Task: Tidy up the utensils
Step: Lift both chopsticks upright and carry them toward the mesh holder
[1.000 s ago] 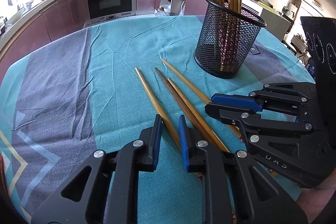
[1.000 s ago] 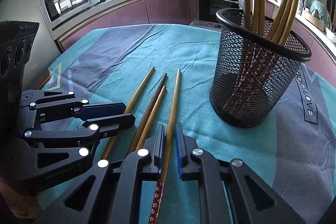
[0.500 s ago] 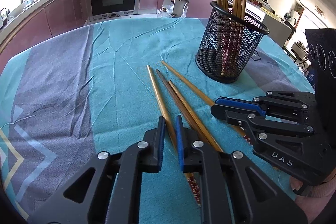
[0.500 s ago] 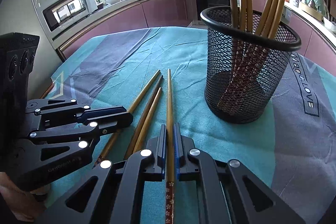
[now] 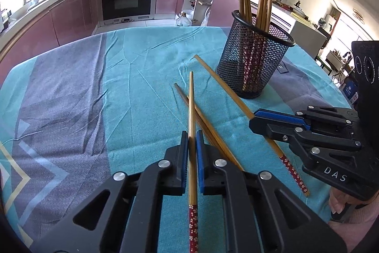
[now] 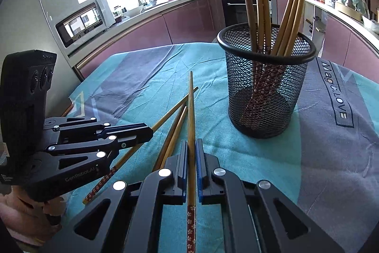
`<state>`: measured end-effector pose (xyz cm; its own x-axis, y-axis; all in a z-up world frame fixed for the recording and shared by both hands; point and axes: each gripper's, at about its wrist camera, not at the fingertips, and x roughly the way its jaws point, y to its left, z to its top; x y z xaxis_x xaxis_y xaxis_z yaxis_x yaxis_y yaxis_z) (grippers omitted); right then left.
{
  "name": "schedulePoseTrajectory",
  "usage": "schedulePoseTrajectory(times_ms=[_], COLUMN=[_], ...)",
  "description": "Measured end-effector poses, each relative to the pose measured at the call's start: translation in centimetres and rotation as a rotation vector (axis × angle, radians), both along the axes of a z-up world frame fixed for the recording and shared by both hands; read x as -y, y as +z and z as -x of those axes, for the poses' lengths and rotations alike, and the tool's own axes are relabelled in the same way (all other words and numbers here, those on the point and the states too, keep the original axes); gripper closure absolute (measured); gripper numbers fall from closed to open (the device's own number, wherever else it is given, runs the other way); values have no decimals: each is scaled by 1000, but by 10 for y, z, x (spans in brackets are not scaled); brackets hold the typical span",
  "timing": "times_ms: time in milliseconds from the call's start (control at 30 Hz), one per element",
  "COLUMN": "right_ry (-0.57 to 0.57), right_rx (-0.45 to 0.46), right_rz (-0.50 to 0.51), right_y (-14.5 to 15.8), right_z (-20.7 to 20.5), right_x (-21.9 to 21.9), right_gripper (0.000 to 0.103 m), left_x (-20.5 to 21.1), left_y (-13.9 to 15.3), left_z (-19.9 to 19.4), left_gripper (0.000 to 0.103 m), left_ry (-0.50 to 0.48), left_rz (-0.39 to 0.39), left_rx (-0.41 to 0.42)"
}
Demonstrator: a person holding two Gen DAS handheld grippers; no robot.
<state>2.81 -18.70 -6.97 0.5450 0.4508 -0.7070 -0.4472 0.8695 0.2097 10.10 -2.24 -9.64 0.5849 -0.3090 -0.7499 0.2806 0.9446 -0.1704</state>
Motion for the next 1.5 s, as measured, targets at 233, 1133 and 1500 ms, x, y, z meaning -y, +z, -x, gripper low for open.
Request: schedulePoseTrajectory(times_ms=[233, 1133, 1500], right_ry=[-4, -29, -54], right_rx=[10, 138, 184], right_rz=[-20, -115, -153], right_y=[5, 51, 66], right_z=[5, 23, 25], right_x=[7, 29, 42], right_gripper=[98, 98, 98], left_x=[-5, -14, -20], left_y=[8, 64, 94], left_z=[4, 28, 40], left_gripper=[96, 96, 96], left_ry=[0, -55, -86], left_rz=[16, 140, 207], left_rx=[19, 110, 151])
